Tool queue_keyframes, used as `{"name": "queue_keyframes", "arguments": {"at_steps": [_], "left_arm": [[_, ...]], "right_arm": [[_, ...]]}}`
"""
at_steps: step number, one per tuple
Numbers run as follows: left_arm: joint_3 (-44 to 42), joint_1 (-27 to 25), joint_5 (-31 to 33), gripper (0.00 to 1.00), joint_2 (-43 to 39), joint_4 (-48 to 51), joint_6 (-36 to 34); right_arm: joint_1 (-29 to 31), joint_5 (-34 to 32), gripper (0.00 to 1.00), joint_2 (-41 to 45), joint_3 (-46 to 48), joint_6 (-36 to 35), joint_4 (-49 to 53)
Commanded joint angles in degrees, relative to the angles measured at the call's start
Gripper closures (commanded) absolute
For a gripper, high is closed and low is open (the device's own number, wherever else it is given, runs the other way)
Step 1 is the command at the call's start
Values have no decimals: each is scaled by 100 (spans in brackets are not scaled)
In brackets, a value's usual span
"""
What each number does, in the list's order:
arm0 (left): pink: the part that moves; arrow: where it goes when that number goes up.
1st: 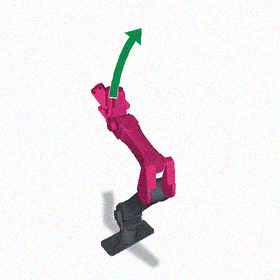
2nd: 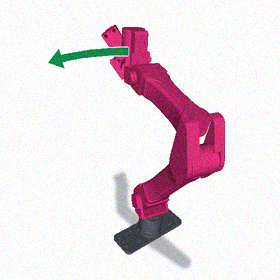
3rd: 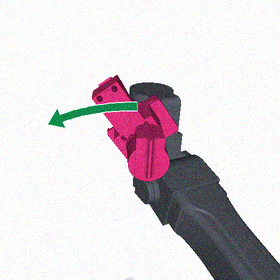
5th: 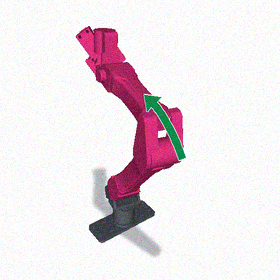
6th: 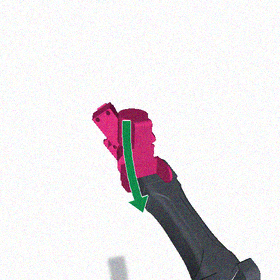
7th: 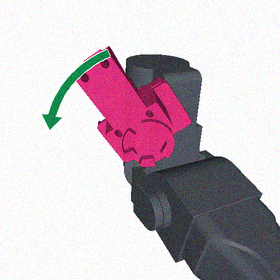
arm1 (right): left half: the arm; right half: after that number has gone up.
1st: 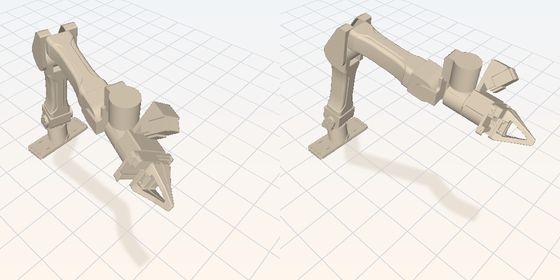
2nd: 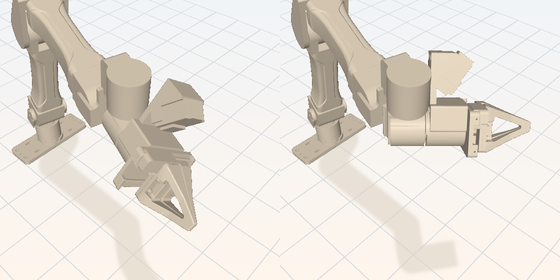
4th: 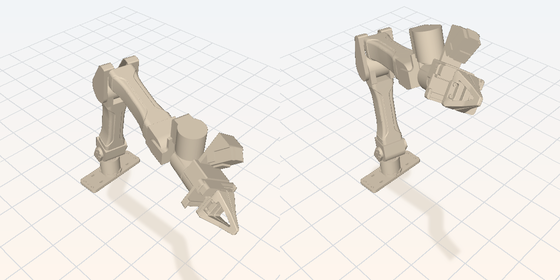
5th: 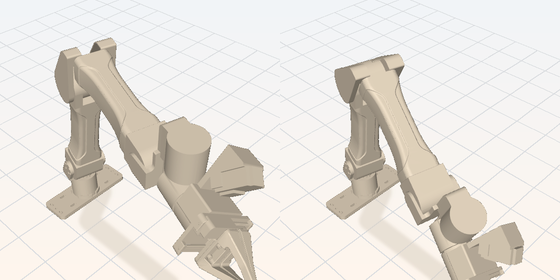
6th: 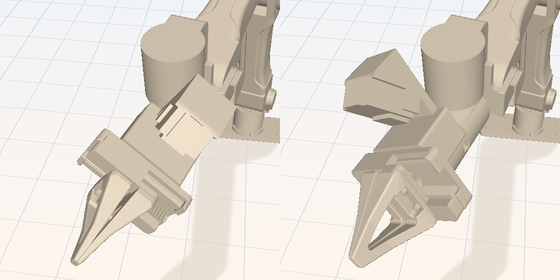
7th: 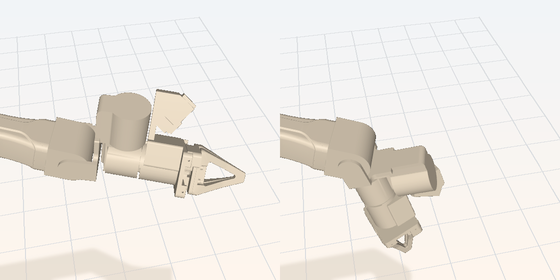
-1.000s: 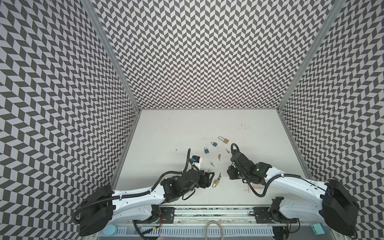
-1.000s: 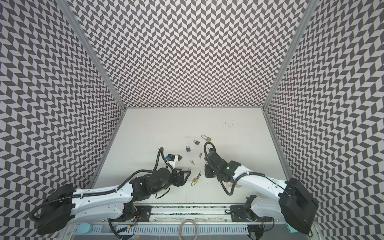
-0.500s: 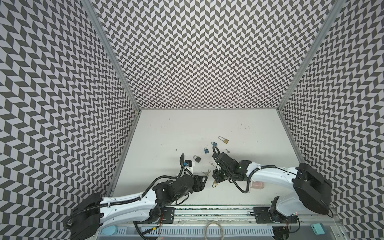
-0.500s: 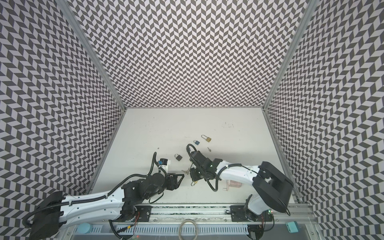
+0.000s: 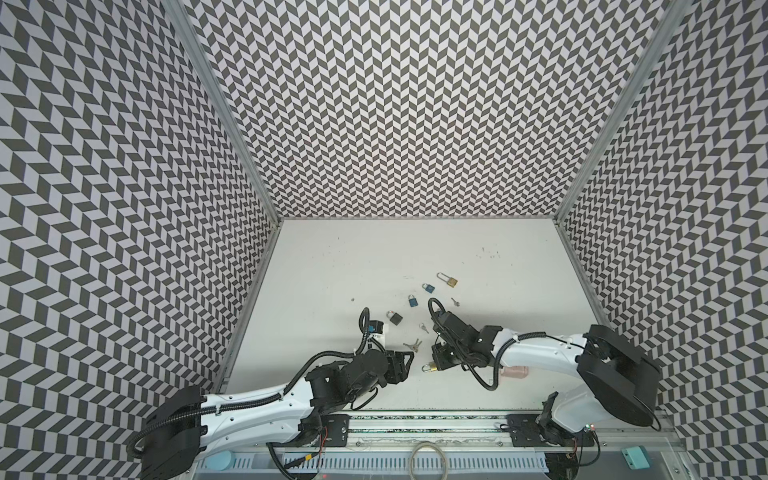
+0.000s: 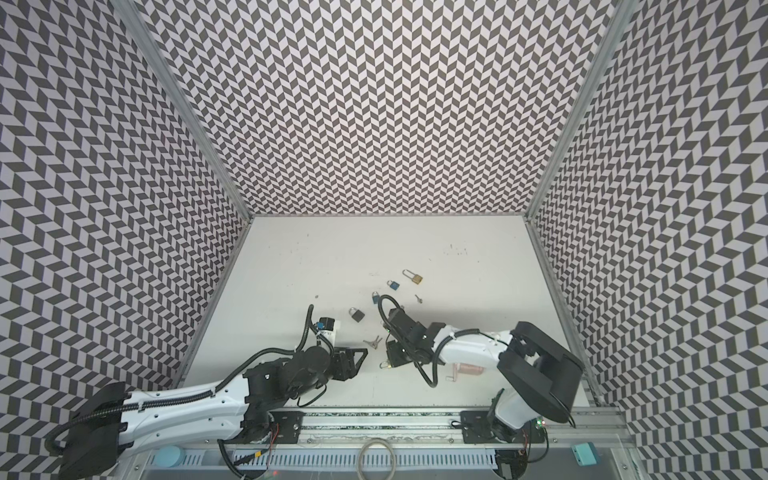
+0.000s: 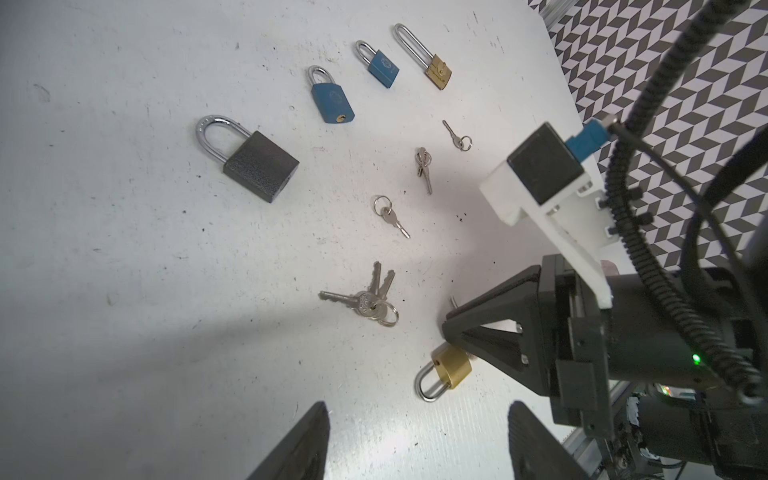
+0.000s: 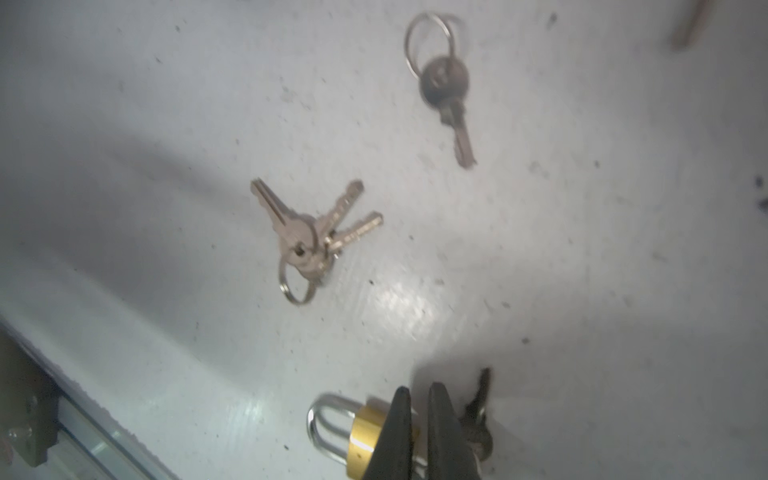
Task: Lock with the key
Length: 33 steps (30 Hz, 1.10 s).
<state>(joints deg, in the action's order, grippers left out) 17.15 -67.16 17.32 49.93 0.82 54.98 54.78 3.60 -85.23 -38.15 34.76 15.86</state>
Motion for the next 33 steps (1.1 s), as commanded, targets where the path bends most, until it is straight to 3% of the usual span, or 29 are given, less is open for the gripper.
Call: {"name": "queue_keyframes", "arguments": {"at_steps": [1, 8, 11, 18, 23, 29, 33], "left_arm": [[-113, -20, -36, 31, 64, -400, 54], [-83, 133, -322, 31, 255, -648, 19], [-270, 472, -623, 31, -46, -758, 74], [-847, 1974, -2084, 30, -1279, -819, 162], [-978, 2545, -2560, 30, -1636, -660, 114], [-985, 2575, -2629, 30, -1556, -729, 109], [-989, 2574, -2666, 30, -1439, -828, 94]], "right_arm": [[164, -96, 89, 385, 438, 444, 301], [512, -179, 88, 1295, 499, 527, 565], [564, -463, 67, 1401, 237, 65, 635], [1306, -1388, 41, 485, -560, -668, 1069], [1333, -1638, 40, -112, -809, -1048, 1238], [1324, -1629, 41, -430, -861, -1164, 1225], [1324, -1508, 49, -572, -843, -1252, 1118]]}}
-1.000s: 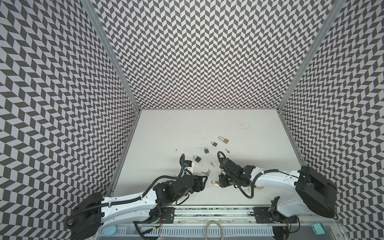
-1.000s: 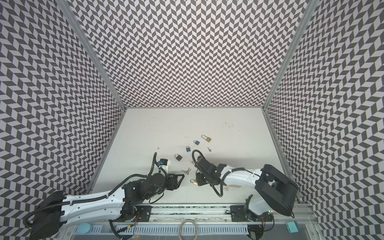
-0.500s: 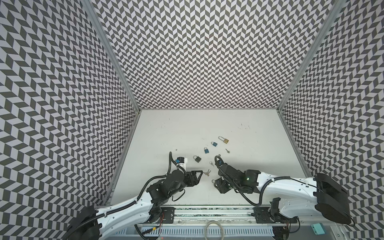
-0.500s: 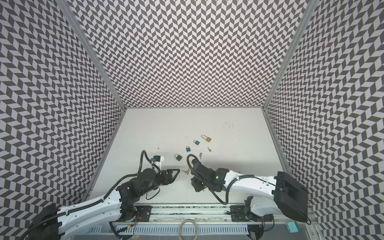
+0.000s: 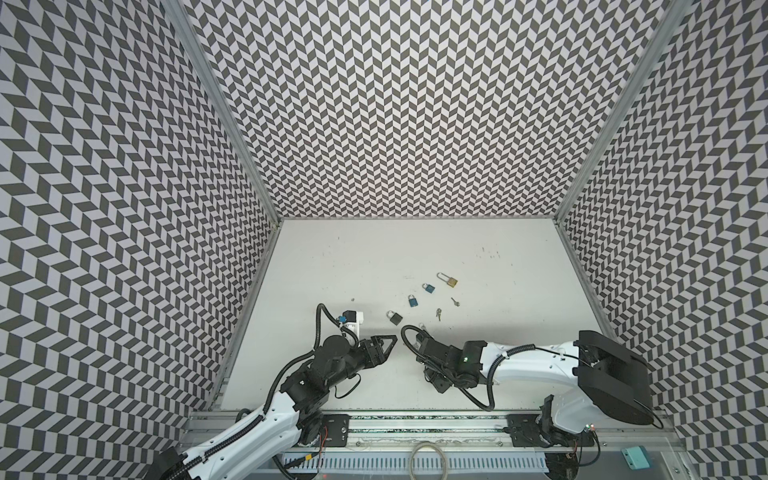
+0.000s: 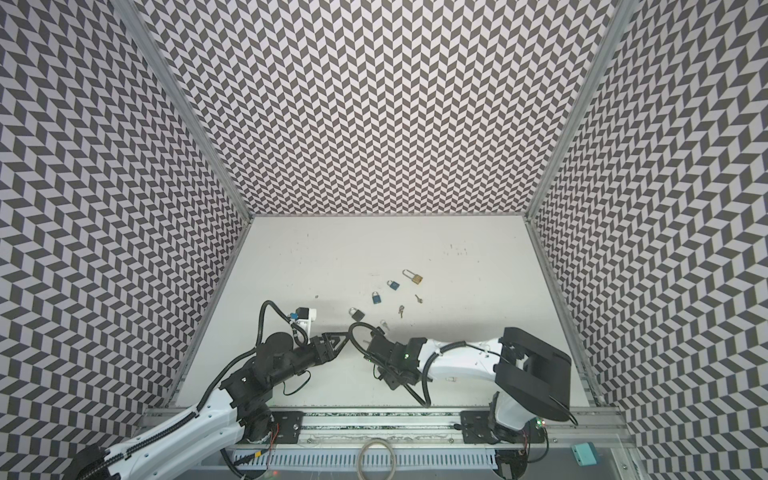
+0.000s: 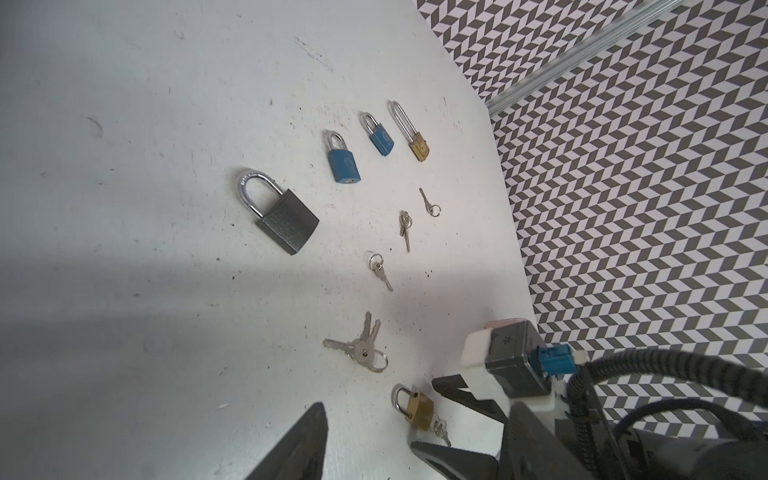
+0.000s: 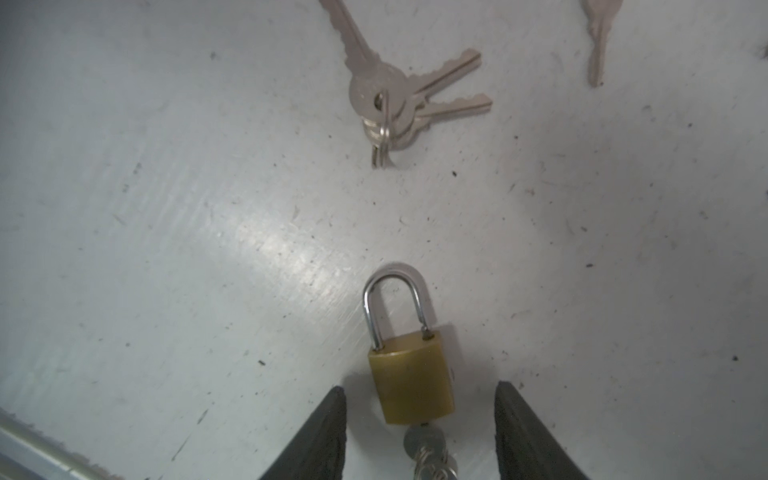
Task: Lock with the key
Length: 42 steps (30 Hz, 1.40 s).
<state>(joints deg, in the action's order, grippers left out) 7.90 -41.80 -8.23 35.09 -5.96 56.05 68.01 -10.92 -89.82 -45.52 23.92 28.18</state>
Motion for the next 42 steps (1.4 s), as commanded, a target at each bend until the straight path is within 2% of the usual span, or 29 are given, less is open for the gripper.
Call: {"name": "queue_keyframes", "arguments": {"at_steps": [1, 12, 17, 20, 26, 30, 33, 37, 42], "left_arm": [[-69, 41, -117, 30, 67, -158, -15], [-19, 51, -100, 31, 86, -134, -32], [83, 58, -124, 31, 98, -66, -77], [264, 126, -210, 31, 151, 14, -179], [861, 329, -809, 30, 397, -2, -489], [1341, 339, -1729, 25, 807, -386, -875], [1578, 276, -2349, 24, 1099, -737, -956], [1738, 126, -2427, 26, 1282, -793, -1010], [1775, -20, -2325, 33, 1506, -995, -947]], "right_arm": [[2, -30, 52, -147, -99, -177, -120], [-31, -26, 75, -329, -27, -194, -191], [-33, -143, 84, -142, -1, -135, -208], [-33, -312, 88, 274, 61, -90, -314], [-33, -617, 98, 1850, 571, -498, -1238], [-29, -561, 100, 2678, 848, -1054, -1978], [-33, -583, 100, 2986, 817, -1306, -2203], [-32, -548, 100, 3098, 803, -1520, -2282], [-33, -128, 100, 2866, 594, -1606, -2041]]}}
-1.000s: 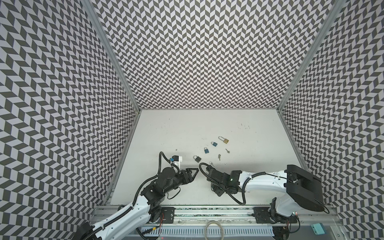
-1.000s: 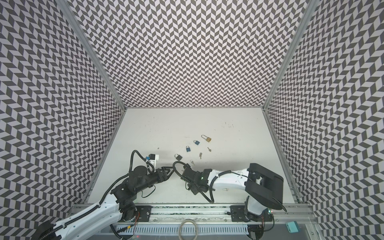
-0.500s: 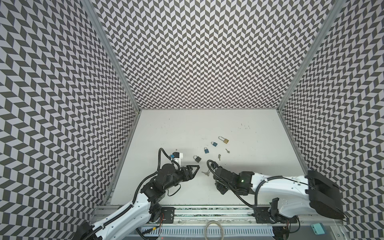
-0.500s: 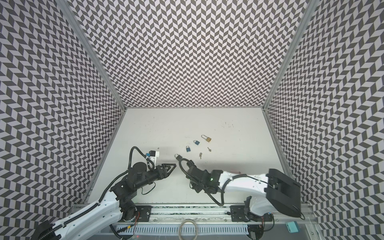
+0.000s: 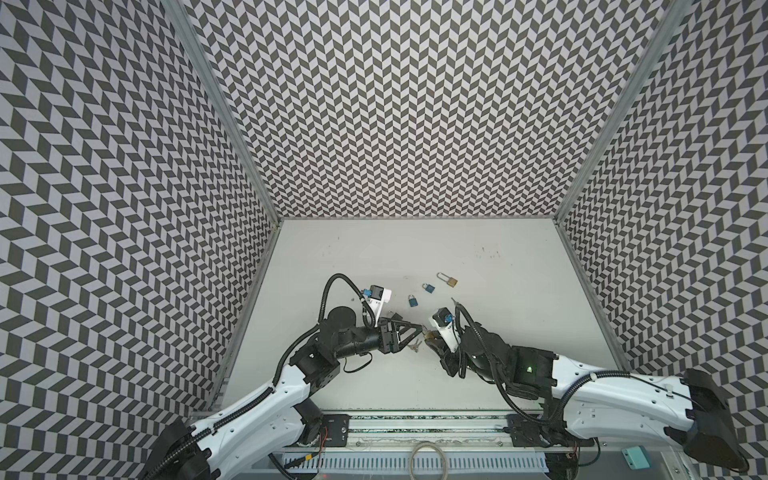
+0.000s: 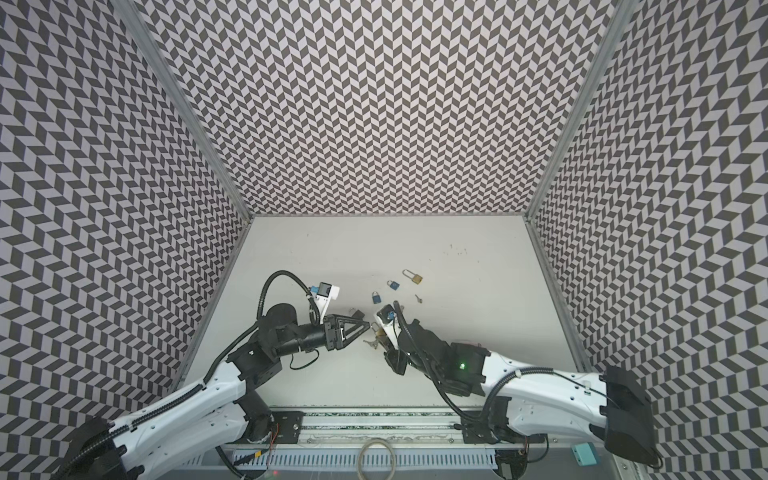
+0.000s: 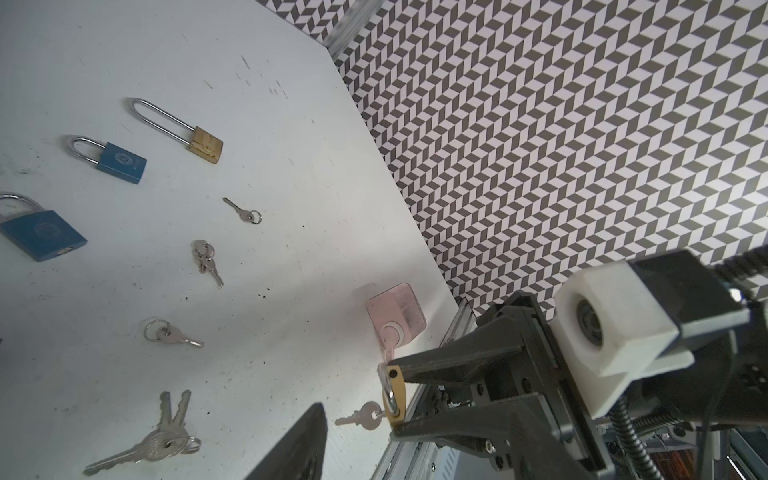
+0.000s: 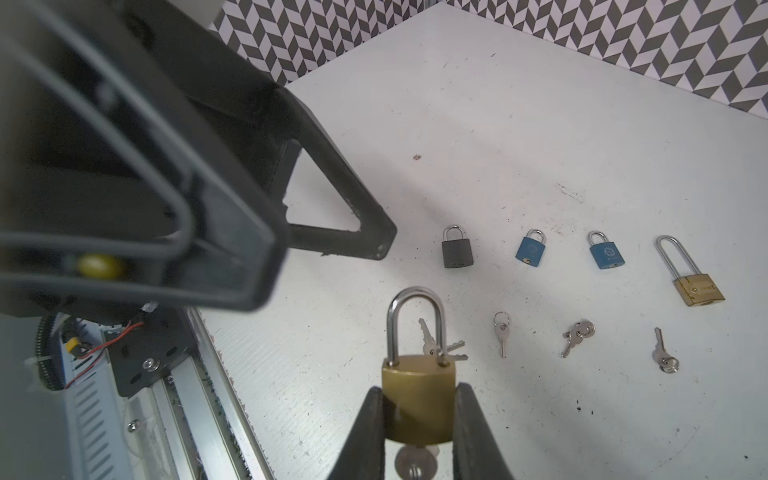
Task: Lock with the key
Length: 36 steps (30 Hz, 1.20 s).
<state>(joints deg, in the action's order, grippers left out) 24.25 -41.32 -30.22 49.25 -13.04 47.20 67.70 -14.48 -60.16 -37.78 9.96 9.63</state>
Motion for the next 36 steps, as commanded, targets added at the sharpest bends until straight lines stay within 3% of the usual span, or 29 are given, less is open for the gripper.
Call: {"name": "queue_keyframes", "arguments": {"at_steps": [1, 17, 21, 30, 36], "left_arm": [[155, -98, -96, 34, 123, -291, -64], [226, -316, 253, 77, 341, -108, -71], [225, -326, 266, 81, 394, -89, -79], [261, -324, 315, 79, 460, -11, -132], [282, -325, 335, 91, 462, -67, -101]], "right_arm": [[-2, 266, 100, -145, -232, -223, -131], [1, 304, 100, -57, -313, -284, -192], [8, 276, 100, 2, -301, -284, -218], [4, 376, 100, 49, -300, -335, -282], [5, 404, 100, 48, -308, -338, -295]]}}
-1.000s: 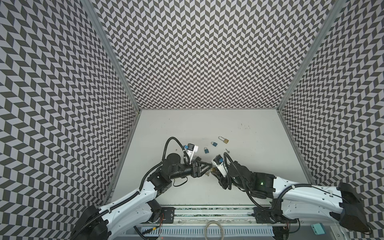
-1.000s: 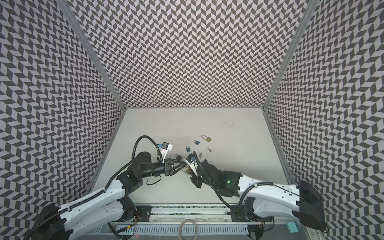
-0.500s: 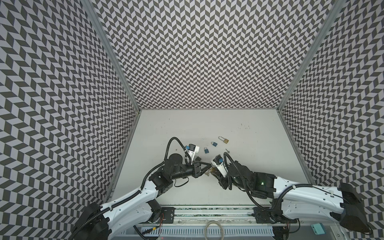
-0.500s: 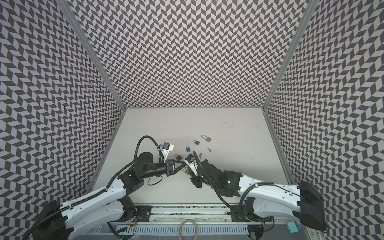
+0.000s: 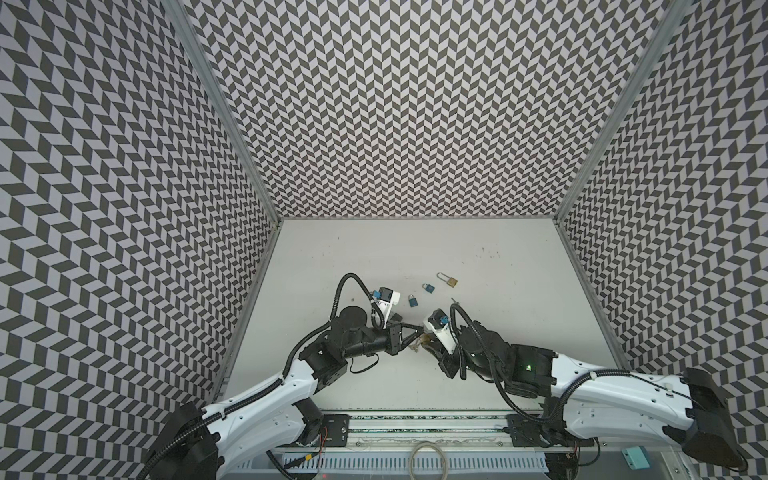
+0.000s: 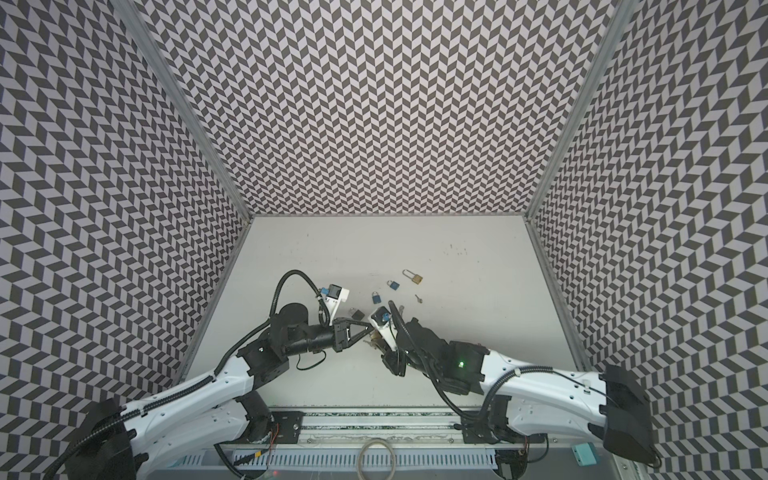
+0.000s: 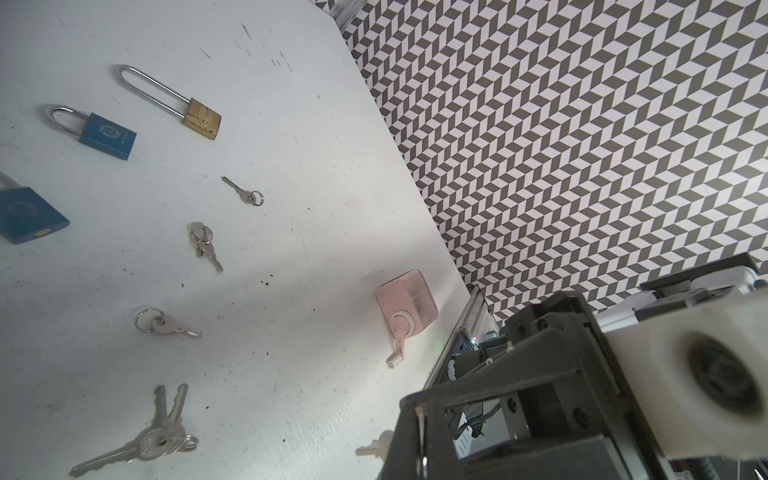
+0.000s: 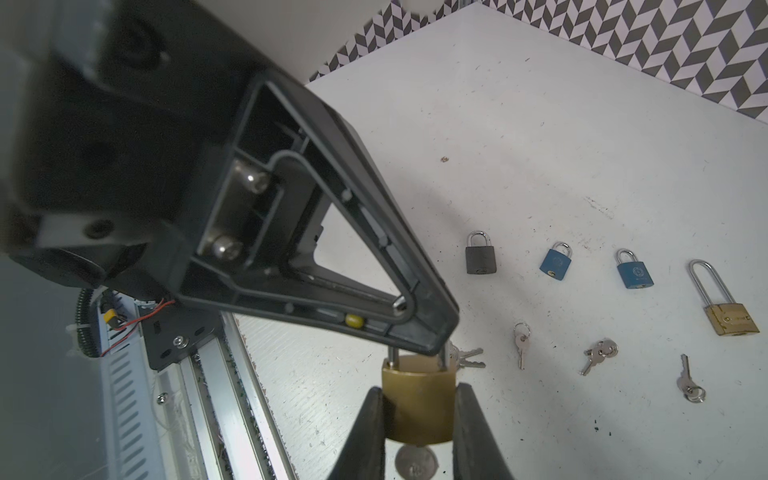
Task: Lock with the key
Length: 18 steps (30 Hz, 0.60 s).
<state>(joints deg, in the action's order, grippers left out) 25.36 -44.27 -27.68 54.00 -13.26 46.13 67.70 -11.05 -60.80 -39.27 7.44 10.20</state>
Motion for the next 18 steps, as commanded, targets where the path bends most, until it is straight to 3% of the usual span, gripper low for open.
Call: {"name": "queue_keyframes", "arguments": {"at_steps": [1, 3, 6, 9, 12, 14, 18], "left_arm": [[178, -34, 96, 93, -22, -45, 10], [175, -29, 138, 99, -67, -43, 19], [205, -32, 209, 100, -208, -74, 10], [258, -8, 321, 100, -501, -207, 34], [393, 121, 377, 100, -838, -352, 79], [491, 277, 313, 100, -1052, -560, 140], [985, 610, 122, 100, -1216, -760, 173]], "right_arm": [[6, 67, 100, 120, -153, -86, -360], [13, 59, 100, 138, -152, -84, -366], [9, 68, 96, 231, -179, -70, -423], [-1, 20, 55, 446, -263, -10, -593], [2, -64, 21, 846, -217, -35, -1157], [-2, -60, 16, 1155, -86, -72, -1778], [-20, -87, 19, 1332, -500, -48, -2081]]}}
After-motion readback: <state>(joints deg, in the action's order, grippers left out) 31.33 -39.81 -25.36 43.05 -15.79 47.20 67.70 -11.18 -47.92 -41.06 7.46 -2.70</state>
